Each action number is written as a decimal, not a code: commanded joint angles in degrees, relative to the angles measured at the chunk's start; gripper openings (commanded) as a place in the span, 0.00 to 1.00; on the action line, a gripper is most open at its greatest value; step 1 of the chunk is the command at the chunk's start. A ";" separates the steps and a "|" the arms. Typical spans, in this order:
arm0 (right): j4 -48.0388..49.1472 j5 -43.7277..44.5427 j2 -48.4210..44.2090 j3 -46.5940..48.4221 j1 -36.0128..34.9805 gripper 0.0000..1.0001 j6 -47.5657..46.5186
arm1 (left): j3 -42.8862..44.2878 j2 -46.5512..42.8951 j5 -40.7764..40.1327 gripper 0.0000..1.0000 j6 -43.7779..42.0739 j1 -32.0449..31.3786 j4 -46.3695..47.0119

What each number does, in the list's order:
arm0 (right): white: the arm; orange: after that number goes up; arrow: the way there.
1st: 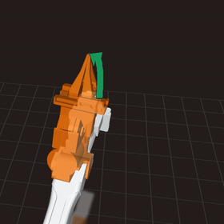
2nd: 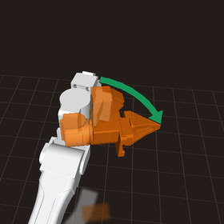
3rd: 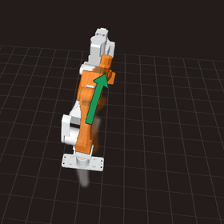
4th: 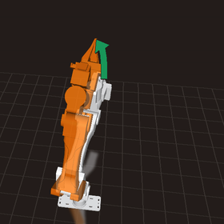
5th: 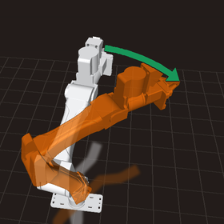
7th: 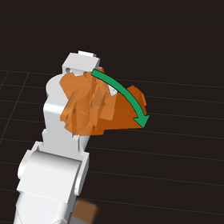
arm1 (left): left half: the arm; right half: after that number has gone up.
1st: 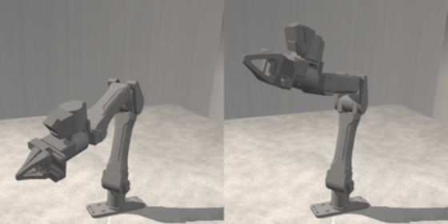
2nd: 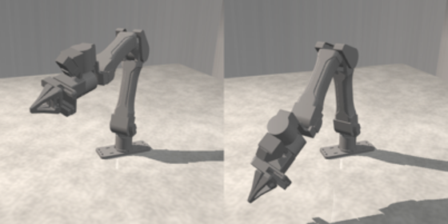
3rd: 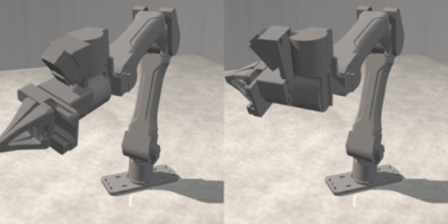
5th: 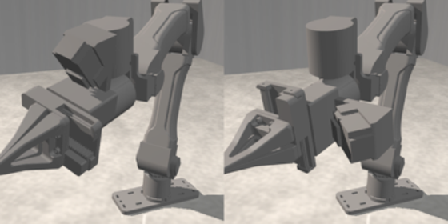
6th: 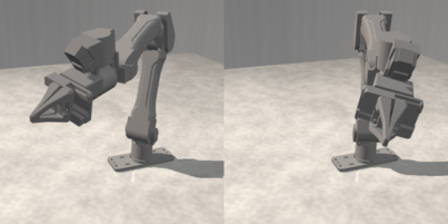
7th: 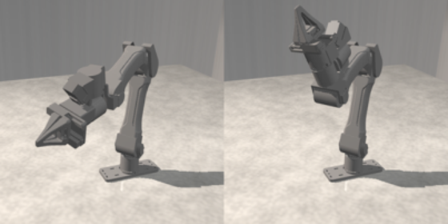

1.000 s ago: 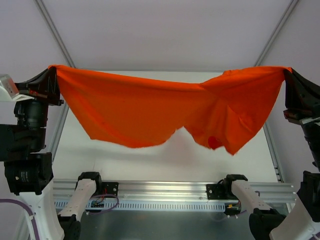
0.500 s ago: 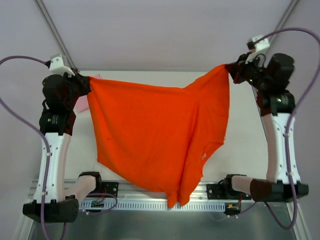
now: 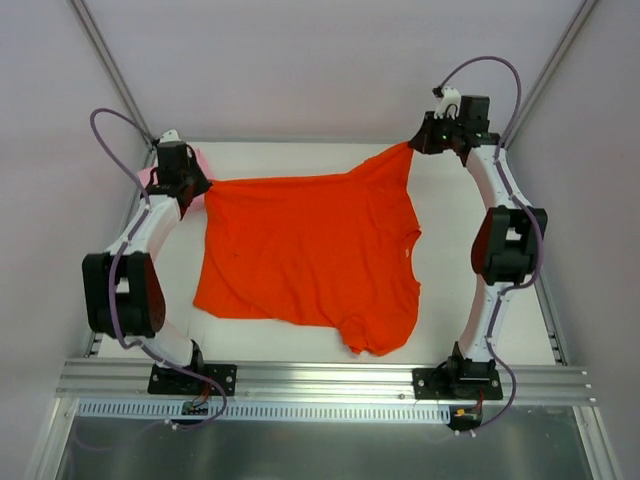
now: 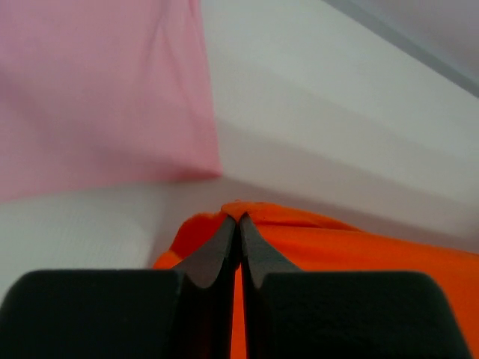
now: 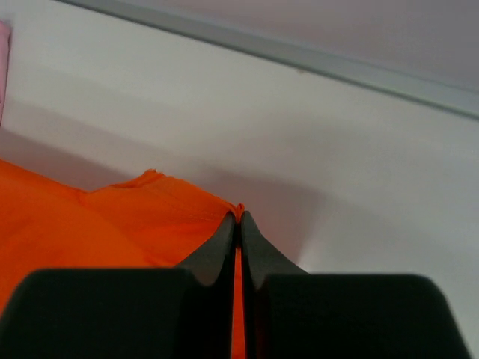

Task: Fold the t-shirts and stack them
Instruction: Flatten out the tshirt

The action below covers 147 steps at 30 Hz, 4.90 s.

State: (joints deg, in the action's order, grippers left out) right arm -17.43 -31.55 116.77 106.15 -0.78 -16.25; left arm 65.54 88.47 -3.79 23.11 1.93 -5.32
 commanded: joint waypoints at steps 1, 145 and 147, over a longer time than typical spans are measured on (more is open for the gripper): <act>-0.49 1.31 5.90 15.11 -1.24 0.01 -1.85 | 9.24 6.09 -2.63 0.00 -0.79 0.18 6.47; 20.15 23.11 21.48 29.98 -6.43 0.01 3.77 | 48.80 43.45 10.47 0.00 -1.58 3.34 13.41; 20.42 22.85 22.53 31.22 -6.08 0.01 4.21 | 50.82 44.85 10.56 0.00 -1.23 3.34 13.50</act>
State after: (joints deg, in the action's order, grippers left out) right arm -3.40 -10.24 139.39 132.09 -7.53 -13.56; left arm 111.59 132.31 8.45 20.51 5.23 4.49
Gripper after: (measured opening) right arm 0.015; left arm 0.007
